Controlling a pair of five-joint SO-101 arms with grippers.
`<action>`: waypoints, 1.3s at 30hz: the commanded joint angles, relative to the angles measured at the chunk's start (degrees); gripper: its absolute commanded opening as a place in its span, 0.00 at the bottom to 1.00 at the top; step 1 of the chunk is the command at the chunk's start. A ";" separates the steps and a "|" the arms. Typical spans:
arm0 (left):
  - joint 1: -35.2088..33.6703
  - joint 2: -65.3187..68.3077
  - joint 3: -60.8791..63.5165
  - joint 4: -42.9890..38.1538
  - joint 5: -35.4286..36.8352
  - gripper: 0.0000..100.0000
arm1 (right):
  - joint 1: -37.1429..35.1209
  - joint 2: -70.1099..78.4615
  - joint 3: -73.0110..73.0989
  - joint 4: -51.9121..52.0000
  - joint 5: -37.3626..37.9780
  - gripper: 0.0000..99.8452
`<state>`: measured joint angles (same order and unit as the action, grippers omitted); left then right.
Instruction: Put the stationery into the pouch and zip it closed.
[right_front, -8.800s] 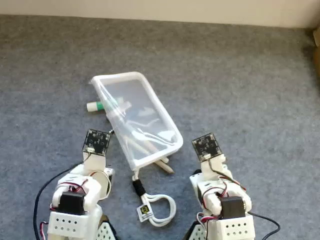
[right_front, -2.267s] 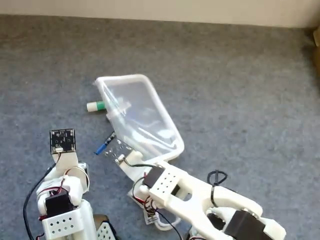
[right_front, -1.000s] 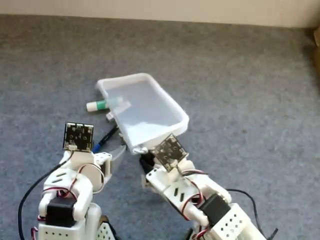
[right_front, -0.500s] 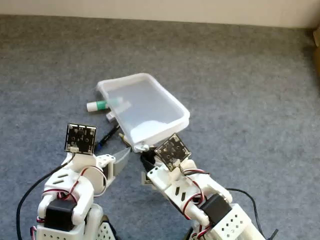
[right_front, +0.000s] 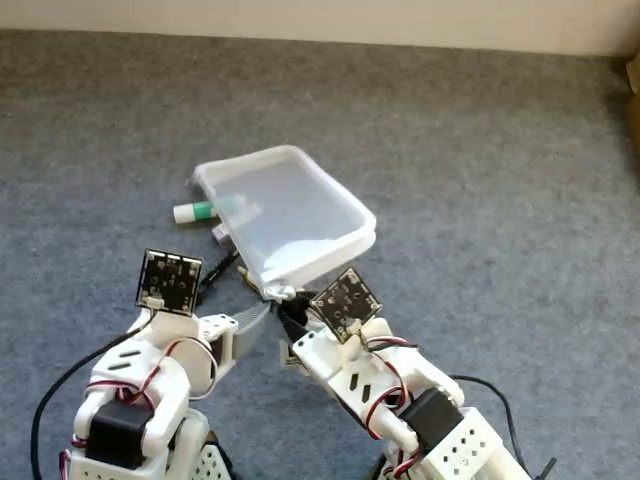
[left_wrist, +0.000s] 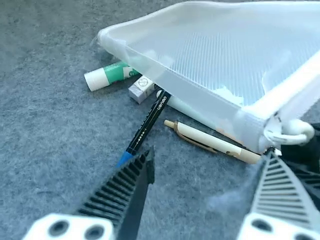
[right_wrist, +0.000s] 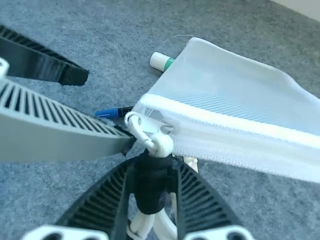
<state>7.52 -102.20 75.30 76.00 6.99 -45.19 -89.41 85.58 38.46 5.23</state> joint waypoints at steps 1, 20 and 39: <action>1.01 0.13 -2.59 -0.35 0.70 0.32 | 0.40 -1.19 -0.40 -1.80 0.44 0.00; -6.64 0.13 5.76 -10.64 0.79 0.32 | 0.40 -1.19 -0.40 1.01 0.44 0.00; -10.95 0.13 3.38 -10.55 0.97 0.32 | 0.66 -1.45 -0.48 5.14 0.88 0.00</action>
<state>-1.89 -101.58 81.54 66.86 7.16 -45.01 -89.41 85.58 43.30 5.32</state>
